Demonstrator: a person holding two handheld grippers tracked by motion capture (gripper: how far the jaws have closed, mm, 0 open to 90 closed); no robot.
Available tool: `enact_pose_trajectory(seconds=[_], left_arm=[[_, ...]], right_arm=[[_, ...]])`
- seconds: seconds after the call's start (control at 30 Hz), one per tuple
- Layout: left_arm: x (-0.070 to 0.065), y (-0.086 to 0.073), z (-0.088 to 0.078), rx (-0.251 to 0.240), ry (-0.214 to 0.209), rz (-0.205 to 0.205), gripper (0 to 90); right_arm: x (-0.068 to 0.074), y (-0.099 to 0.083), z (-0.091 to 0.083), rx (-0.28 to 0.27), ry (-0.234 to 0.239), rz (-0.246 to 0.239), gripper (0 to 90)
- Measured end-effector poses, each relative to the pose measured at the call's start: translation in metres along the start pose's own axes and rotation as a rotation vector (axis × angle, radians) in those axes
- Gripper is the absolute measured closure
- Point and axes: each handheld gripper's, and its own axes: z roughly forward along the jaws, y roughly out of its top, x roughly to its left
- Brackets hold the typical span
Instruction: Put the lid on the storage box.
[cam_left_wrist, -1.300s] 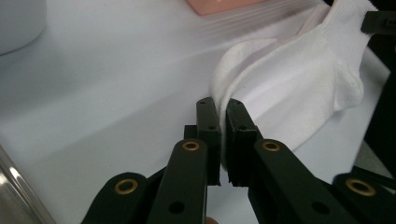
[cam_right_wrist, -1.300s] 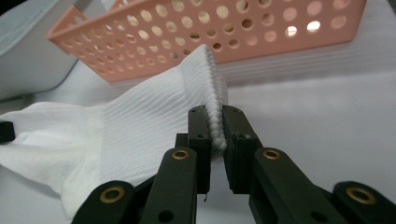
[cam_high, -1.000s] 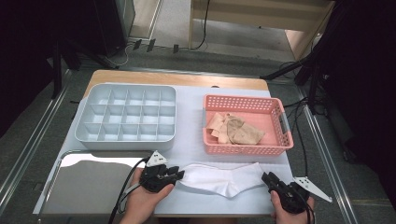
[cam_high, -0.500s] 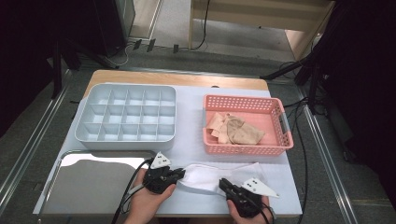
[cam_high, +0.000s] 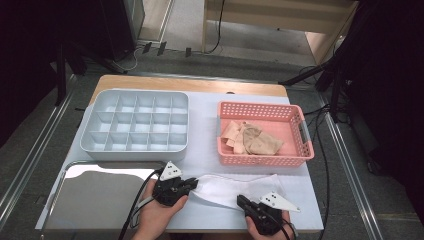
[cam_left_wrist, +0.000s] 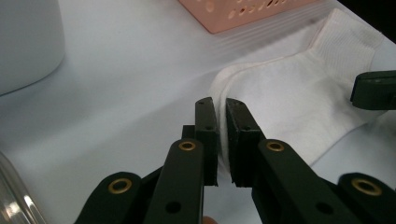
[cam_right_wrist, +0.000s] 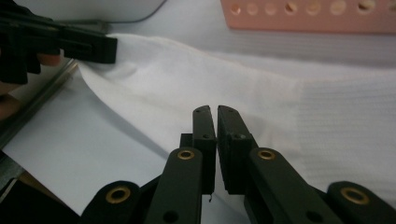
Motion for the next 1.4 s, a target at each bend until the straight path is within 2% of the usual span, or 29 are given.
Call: enact_pose_trajectory(seconds=[0.07,0.17,0.23,0.33,0.37,0.4,0.47,0.57,0.63,0.7,0.73,0.83,0.9,0.97,1.03,1.2,1.33,1.4], left_arm=[[0.000,0.000,0.000,-0.001,0.003,-0.003,85.7],[0.001,-0.001,0.000,-0.004,0.001,-0.008,86.2],[0.003,-0.001,-0.001,-0.003,0.002,-0.007,86.3],[0.002,-0.002,-0.001,-0.003,-0.003,-0.011,86.2],[0.002,-0.003,0.000,-0.005,-0.007,-0.013,86.1],[0.001,-0.003,0.000,-0.006,-0.010,-0.015,86.0],[0.001,-0.004,0.000,-0.004,-0.012,-0.009,85.4],[0.003,-0.004,-0.002,-0.008,-0.011,-0.018,83.8],[0.005,-0.005,-0.003,-0.009,-0.008,-0.020,82.7],[0.006,-0.006,-0.003,-0.007,-0.014,-0.020,82.2],[0.006,-0.007,-0.003,-0.009,-0.015,-0.022,82.1],[0.007,-0.007,-0.003,-0.012,-0.008,-0.029,82.6],[0.008,-0.007,-0.003,-0.016,-0.008,-0.033,83.5],[0.007,-0.007,-0.003,-0.013,-0.002,-0.032,84.5],[0.007,-0.007,-0.003,-0.011,0.000,-0.030,85.3],[0.008,-0.007,-0.003,-0.009,-0.003,-0.031,87.2],[0.007,-0.007,-0.003,-0.008,-0.003,-0.024,87.5],[0.007,-0.007,-0.003,-0.009,-0.006,-0.025,87.5]], right_arm=[[0.006,0.004,0.007,-0.003,-0.001,-0.028,86.0],[0.007,0.001,0.019,0.058,-0.024,-0.059,86.2],[0.003,-0.002,0.017,0.055,-0.027,-0.050,86.9],[-0.007,-0.003,0.006,0.051,-0.070,-0.049,86.5],[-0.015,-0.005,-0.002,0.045,-0.057,-0.016,85.2],[-0.017,-0.005,-0.004,0.037,-0.051,-0.007,84.9],[-0.027,-0.005,-0.016,-0.010,-0.050,0.029,81.1],[-0.047,-0.002,-0.038,-0.116,-0.120,0.096,79.1],[-0.059,-0.001,-0.048,-0.153,-0.186,0.114,76.7],[-0.075,-0.002,-0.054,-0.171,-0.256,0.156,71.6],[-0.081,-0.004,-0.055,-0.171,-0.269,0.179,69.1],[-0.091,-0.007,-0.053,-0.142,-0.294,0.206,62.1],[-0.093,-0.009,-0.050,-0.131,-0.283,0.218,60.4],[-0.092,-0.010,-0.045,-0.100,-0.267,0.210,59.8],[-0.089,-0.011,-0.043,-0.100,-0.261,0.212,60.1],[-0.083,-0.012,-0.043,-0.089,-0.273,0.214,62.9],[-0.081,-0.014,-0.042,-0.094,-0.290,0.244,72.2],[-0.082,-0.014,-0.043,-0.093,-0.274,0.281,77.7]])
